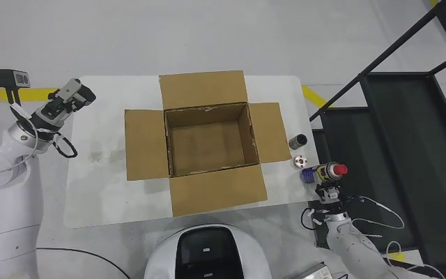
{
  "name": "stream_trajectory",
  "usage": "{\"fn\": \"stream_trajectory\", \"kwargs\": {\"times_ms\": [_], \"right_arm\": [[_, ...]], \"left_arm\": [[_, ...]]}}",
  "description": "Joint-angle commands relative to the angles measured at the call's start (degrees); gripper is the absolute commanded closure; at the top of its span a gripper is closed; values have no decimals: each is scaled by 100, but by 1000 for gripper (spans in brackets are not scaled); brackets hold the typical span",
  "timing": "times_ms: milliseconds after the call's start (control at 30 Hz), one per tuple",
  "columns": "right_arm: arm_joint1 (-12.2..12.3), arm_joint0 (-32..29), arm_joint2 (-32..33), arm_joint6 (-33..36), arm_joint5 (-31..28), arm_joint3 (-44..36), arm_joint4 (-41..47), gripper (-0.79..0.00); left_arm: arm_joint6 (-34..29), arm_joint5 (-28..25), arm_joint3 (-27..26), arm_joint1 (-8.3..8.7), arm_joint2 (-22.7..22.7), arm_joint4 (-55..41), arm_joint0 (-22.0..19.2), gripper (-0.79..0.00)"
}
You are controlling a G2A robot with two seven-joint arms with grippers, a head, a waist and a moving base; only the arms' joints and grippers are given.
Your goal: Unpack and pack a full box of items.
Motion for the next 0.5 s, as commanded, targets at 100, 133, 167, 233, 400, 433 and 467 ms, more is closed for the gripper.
{"fn": "stream_trajectory", "kwargs": {"times_ms": [100,133,167,233,400,433,467], "right_arm": [[360,-684,478,-156,158,-1157,-311,0],[436,-807,611,-173,175,-1386,-370,0],[509,-921,751,-166,168,-1602,-415,0],[645,-1108,1032,-136,138,-2007,-560,0],[867,-1458,1679,48,-31,-2990,-792,0],[897,-1531,1782,165,-52,-3232,-851,0],[925,-1609,1884,306,-43,-3476,-929,0]], "left_arm": [[0,0,0,0,0,0,0,-785],[0,0,0,0,0,0,0,-785],[0,0,0,0,0,0,0,-785],[0,0,0,0,0,0,0,-785],[0,0,0,0,0,0,0,-785],[0,0,0,0,0,0,0,-785],[0,0,0,0,0,0,0,-785]]}}
